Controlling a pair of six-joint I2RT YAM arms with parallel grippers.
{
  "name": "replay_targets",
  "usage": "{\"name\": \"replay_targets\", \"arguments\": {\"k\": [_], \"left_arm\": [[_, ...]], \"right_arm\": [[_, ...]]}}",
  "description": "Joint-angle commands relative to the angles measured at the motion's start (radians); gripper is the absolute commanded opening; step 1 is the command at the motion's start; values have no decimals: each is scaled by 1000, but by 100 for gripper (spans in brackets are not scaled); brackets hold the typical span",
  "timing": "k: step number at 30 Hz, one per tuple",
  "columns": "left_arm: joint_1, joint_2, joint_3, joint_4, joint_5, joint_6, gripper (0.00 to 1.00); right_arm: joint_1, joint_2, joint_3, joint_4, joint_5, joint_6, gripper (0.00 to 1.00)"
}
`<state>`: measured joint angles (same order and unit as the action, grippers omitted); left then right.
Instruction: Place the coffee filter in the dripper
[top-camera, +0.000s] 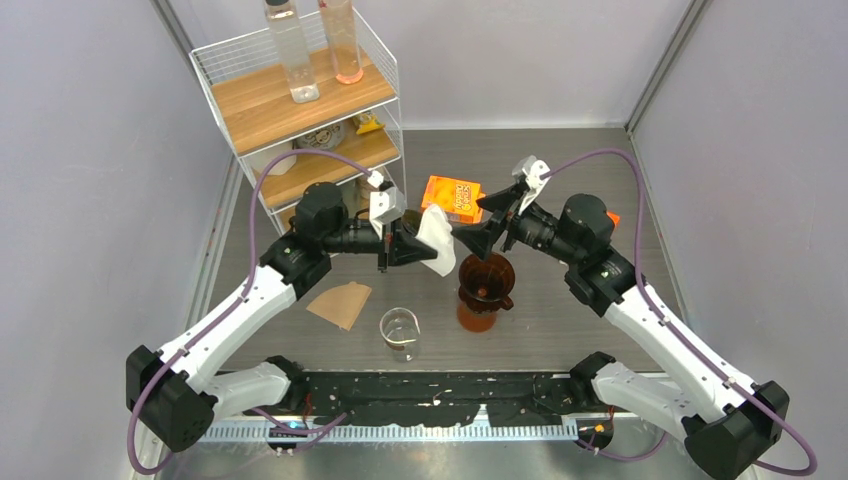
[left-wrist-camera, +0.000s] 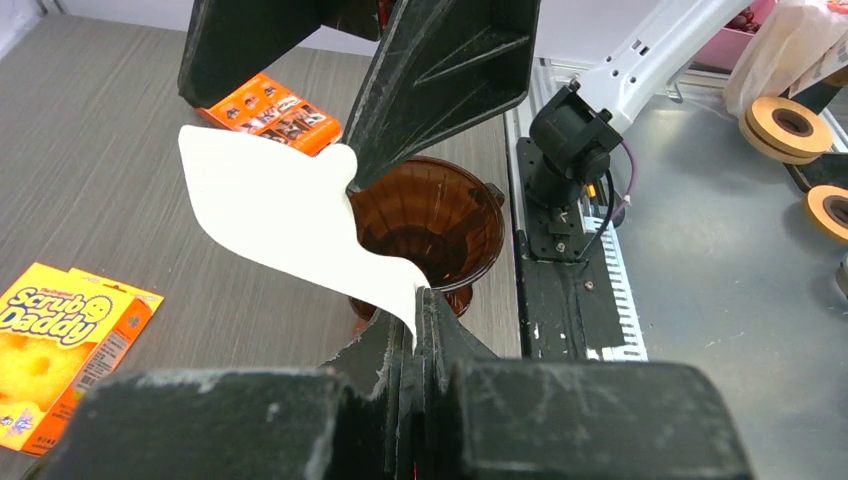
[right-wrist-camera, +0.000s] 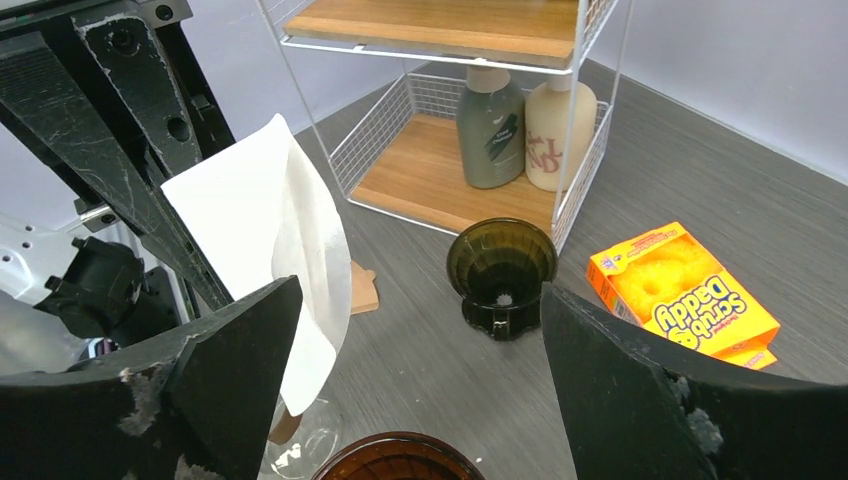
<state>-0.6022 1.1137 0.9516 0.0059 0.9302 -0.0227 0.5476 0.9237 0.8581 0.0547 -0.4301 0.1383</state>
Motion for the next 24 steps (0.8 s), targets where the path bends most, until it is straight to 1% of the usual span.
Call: {"name": "replay_targets", "arguments": {"k": [1,7,11,14,15,16,20,23,24], "left_arm": [[-3,-11,7,1,37,18,0],[-3,-17,6,-15,83,79,0],[-4,-25,3,-45,103,103,0],[-4,-31,2,-63,103,121,0],[-3,-34,2,-70,103,128,0],[-3,-35,2,-74,102,133,0],[-4,-40,2,-105,104,168,0],[-4,-44,5,-130,144,201,0],[-3,-47,4,-136,162,218,0]], "right_arm": [[5,13,31,36,-68,-1,95],[5,14,30,51,-75,-8,95],[5,15,31,62,-41,6,95],[4,21,34,65,-48,14,99],[5,21,35,67,-60,12,97],[5,21,34,74,-96,11,91],[4,18,32,70,-223,0,87],[5,10,32,51,-292,-24,77],[5,8,29,46,-325,-30,76]]}}
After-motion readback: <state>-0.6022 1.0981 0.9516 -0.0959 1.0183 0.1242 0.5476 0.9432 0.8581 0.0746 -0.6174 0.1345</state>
